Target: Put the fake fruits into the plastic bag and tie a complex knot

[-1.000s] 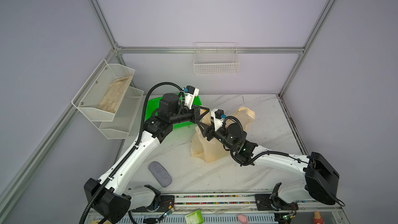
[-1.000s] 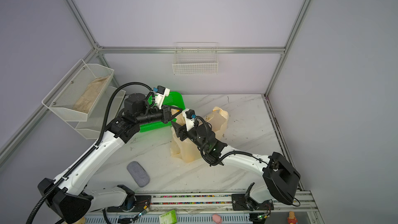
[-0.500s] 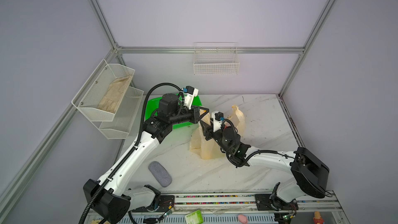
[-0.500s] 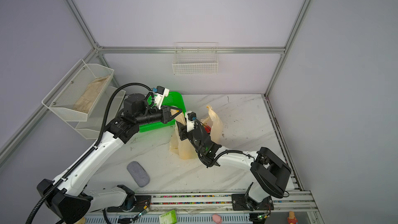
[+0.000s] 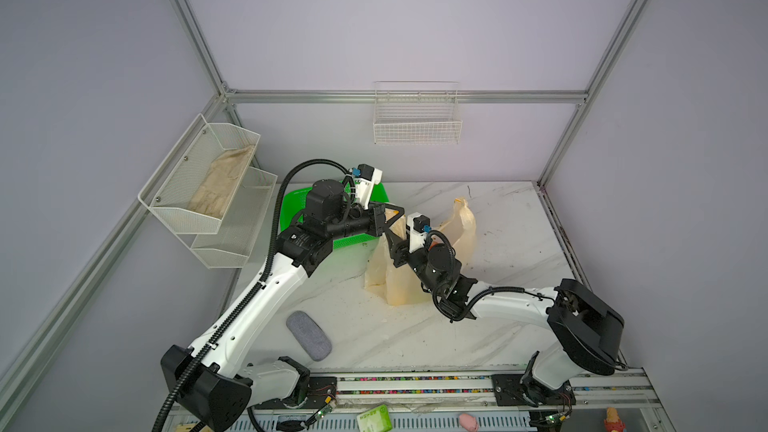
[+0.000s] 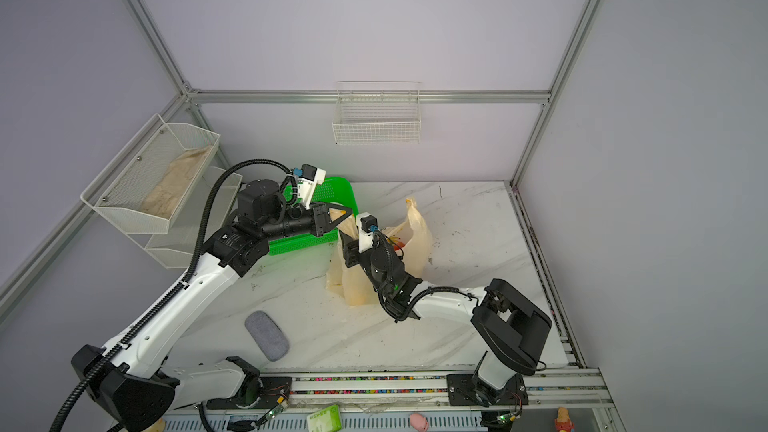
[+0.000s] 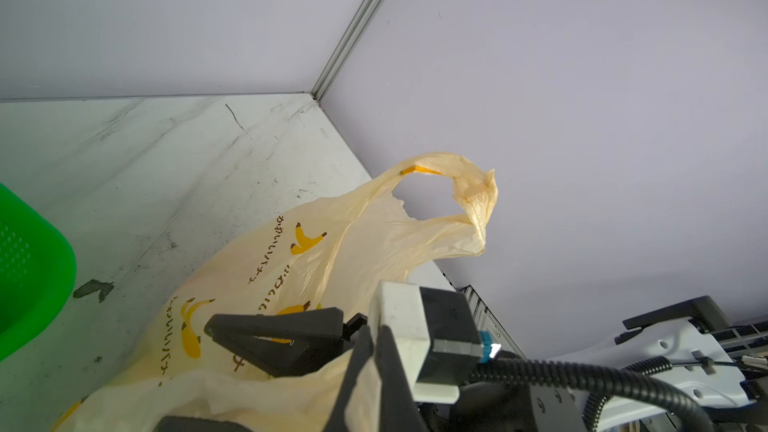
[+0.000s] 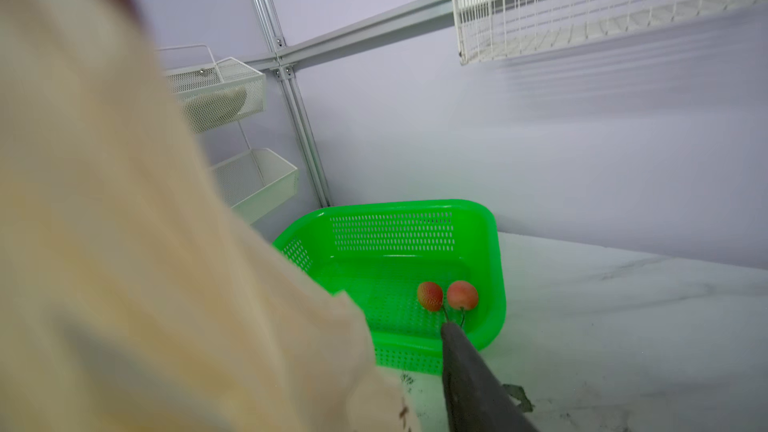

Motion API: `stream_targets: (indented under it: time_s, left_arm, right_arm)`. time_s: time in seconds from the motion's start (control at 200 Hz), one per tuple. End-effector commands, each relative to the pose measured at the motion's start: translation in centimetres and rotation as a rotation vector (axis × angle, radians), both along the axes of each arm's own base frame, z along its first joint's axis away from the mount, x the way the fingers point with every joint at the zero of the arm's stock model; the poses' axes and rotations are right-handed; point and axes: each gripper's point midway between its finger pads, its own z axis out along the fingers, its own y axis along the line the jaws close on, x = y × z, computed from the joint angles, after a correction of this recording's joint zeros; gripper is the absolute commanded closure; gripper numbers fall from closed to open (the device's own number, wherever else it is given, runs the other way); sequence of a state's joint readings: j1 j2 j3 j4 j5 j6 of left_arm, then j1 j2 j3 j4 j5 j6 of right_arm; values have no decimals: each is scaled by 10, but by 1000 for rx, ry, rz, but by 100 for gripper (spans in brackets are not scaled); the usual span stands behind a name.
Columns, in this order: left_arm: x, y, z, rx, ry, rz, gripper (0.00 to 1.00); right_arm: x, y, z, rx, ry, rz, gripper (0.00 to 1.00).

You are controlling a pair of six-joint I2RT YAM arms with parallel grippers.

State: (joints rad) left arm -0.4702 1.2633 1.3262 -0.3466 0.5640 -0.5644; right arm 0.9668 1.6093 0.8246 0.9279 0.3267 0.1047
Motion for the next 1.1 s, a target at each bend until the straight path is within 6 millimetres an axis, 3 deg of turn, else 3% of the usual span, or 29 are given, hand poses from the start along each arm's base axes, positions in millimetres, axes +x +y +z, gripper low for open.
stream_targets:
  time_s: [0.0, 0.135, 0.485, 0.645, 0.66, 0.845, 0.98, 1.095]
  left_arm:
    - [2, 1, 15, -48, -41, -5, 100]
    - [8, 2, 13, -46, -32, -15, 100]
    - [33, 17, 11, 38, -73, -3, 100]
    - [46, 27, 9, 45, -73, 17, 100]
    - [46, 28, 10, 45, -75, 18, 100]
    - [52, 37, 11, 43, -78, 37, 100]
    - [55, 41, 13, 48, -86, 47, 100]
    - [57, 43, 13, 55, -87, 51, 100]
  right_arm:
    - [1, -6, -17, -15, 23, -21, 54]
    - [-3, -7, 1, -37, -23, 0, 50]
    - [-17, 1, 34, -258, 7, 132, 8]
    - [-38, 4, 56, -356, 13, 251, 6]
    - [-43, 1, 71, -343, -5, 261, 6]
    - [-64, 2, 110, -390, -7, 369, 6]
    - [-72, -14, 137, -391, -32, 365, 6]
    - [-69, -37, 146, -380, -14, 330, 6]
